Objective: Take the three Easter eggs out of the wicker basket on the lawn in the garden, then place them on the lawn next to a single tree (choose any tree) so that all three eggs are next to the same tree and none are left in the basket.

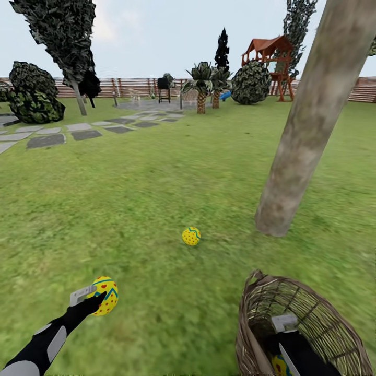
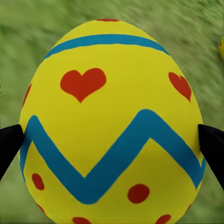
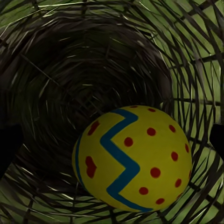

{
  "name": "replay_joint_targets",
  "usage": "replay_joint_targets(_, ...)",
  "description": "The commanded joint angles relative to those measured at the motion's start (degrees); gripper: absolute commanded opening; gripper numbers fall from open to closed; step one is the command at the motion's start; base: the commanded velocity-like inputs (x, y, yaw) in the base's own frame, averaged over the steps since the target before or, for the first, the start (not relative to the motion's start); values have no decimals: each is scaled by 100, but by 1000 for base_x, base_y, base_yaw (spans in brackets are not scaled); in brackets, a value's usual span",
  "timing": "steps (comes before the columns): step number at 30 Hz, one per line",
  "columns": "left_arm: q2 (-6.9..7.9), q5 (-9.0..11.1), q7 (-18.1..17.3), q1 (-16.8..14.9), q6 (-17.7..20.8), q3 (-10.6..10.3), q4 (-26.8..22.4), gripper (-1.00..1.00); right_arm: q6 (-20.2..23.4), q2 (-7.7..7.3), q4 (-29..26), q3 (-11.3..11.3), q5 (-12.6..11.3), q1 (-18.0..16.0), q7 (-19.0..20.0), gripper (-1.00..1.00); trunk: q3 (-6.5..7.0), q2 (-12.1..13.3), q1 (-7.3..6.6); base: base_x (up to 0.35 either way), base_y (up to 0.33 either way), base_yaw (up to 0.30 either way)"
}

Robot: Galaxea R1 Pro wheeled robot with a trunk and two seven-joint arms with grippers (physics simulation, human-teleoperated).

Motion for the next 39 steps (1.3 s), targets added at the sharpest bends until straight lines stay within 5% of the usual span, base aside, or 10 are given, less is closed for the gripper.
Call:
replay_joint_targets(1, -1, 24, -44, -5, 0, 27, 7, -100, 35, -11, -6, 28, 8, -3, -25, 100, -28, -4, 1, 0, 0, 0)
replay_joint_targets(16, -27, 33, -44, -5, 0, 28, -61, -100, 37, -53, -4, 17, 10, -3, -25, 100, -360, -24, 40, 0, 0, 0)
replay_joint_targets(21, -42, 33, -44, -5, 0, 28, -52, -100, 42, -304, -33, -489, 11, -3, -17, 100, -471, -30, 53, 0, 0, 0)
replay_joint_targets(39, -71, 32, -54, -5, -13, 25, -45, -100, 42, -215, -7, -482, 96, -3, -25, 100, -825, -52, 94, 0, 0, 0)
